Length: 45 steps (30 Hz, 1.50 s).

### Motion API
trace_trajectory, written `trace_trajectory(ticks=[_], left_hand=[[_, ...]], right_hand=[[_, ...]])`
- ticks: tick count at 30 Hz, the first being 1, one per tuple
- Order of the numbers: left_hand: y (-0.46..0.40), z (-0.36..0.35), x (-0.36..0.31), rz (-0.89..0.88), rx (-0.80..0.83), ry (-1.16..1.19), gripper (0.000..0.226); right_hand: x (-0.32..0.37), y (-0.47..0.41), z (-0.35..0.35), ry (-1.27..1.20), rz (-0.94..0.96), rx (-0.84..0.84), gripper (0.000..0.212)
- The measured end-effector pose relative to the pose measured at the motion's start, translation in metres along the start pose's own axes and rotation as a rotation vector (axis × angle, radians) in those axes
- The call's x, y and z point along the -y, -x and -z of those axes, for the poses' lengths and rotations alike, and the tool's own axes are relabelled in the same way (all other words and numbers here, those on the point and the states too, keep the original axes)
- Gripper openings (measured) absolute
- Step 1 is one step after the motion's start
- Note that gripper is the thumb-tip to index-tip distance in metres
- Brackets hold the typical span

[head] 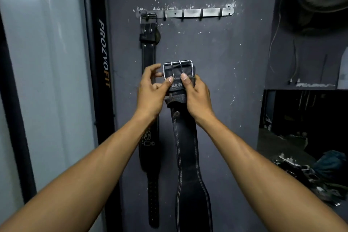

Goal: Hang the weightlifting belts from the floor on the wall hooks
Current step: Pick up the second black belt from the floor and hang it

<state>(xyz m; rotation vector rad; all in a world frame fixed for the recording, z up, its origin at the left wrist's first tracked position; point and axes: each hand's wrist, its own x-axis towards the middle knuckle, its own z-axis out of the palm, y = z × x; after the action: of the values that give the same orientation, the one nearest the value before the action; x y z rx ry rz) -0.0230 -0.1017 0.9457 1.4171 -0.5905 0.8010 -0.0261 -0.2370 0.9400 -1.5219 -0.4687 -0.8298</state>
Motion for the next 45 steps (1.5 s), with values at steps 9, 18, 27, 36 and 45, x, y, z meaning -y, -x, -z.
trace_trajectory(ticks=[9,18,27,36,45], left_hand=[[-0.074,-0.016,0.025,-0.141,0.033,-0.161,0.009],[-0.140,-0.051,0.033,-0.137,0.010,0.081,0.013],[-0.193,-0.050,0.037,-0.128,-0.107,-0.051,0.011],[-0.244,-0.030,0.039,-0.091,0.025,-0.051,0.011],[-0.313,-0.022,0.044,-0.042,0.098,-0.159,0.031]], right_hand=[[-0.022,-0.070,-0.003,0.111,0.100,-0.136,0.025],[-0.043,-0.153,0.003,0.160,0.213,-0.087,0.019],[-0.047,-0.229,0.005,0.437,0.393,-0.026,0.044],[-0.036,-0.288,-0.034,0.594,0.392,-0.100,0.055],[-0.016,-0.344,-0.061,0.543,0.324,-0.220,0.057]])
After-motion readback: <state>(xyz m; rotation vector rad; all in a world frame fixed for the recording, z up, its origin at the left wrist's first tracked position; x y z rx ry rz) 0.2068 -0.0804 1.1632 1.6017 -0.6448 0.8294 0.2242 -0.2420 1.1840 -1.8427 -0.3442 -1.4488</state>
